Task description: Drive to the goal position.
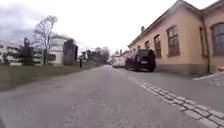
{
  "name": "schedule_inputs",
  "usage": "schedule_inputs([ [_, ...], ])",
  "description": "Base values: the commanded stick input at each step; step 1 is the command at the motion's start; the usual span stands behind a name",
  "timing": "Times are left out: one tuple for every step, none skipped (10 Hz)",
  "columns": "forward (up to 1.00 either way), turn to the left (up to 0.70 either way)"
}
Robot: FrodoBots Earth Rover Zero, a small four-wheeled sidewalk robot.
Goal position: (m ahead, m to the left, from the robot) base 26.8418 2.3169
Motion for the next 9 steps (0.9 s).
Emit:
schedule_inputs([
  [1.0, 0.0],
  [1.0, 0.0],
  [1.0, 0.0],
  [1.0, 0.0],
  [1.0, 0.0],
  [1.0, 0.0],
  [1.0, 0.09],
  [1.0, 0.4],
  [1.0, 0.4],
])
